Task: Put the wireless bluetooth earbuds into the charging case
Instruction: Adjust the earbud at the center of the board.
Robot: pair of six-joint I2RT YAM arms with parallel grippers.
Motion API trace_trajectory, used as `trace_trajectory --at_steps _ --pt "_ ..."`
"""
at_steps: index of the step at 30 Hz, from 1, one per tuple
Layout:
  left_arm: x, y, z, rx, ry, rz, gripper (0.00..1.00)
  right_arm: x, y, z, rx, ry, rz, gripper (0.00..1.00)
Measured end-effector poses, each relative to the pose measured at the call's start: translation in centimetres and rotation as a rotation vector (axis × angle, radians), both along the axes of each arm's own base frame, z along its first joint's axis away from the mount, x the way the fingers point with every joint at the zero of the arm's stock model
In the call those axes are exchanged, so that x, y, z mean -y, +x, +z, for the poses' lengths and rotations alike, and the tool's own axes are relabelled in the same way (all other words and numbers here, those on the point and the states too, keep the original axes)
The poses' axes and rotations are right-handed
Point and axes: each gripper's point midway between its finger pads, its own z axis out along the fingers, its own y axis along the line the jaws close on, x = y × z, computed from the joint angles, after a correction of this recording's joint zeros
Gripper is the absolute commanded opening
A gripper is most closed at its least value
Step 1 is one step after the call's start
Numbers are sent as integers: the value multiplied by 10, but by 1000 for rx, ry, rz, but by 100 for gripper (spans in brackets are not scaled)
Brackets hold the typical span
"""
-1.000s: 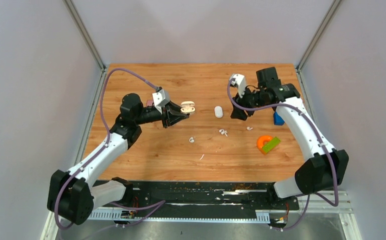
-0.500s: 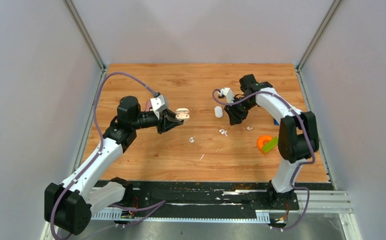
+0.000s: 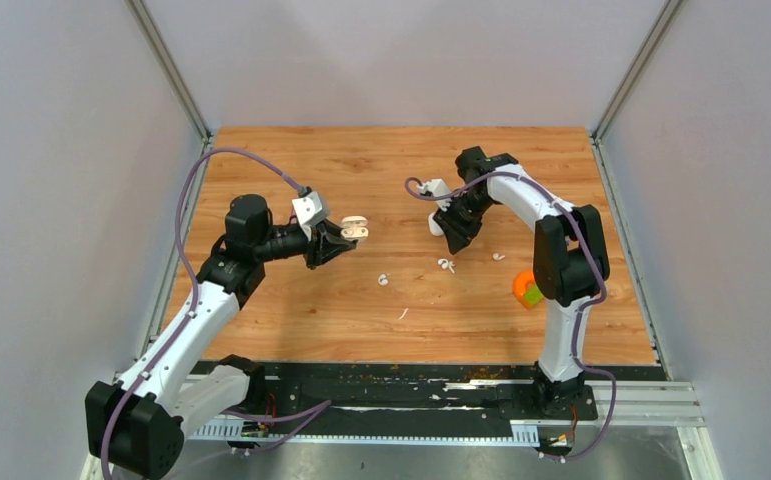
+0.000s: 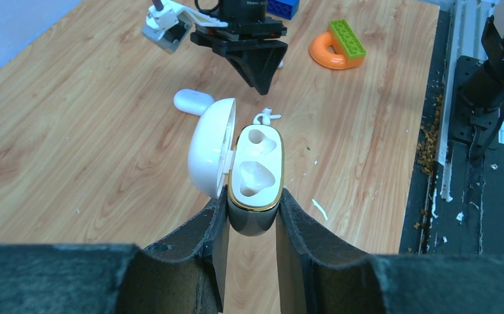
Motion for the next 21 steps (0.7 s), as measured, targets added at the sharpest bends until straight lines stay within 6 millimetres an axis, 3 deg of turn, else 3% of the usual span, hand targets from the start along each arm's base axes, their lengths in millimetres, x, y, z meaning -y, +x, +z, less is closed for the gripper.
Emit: trace_trajectory --at_steps 12,21 --pt "-1 2 0 -13 -4 15 0 3 -5 -11 -32 -50 -1 42" --pt "-3 5 1 -14 -7 33 0 4 -9 -21 -67 -57 4 38"
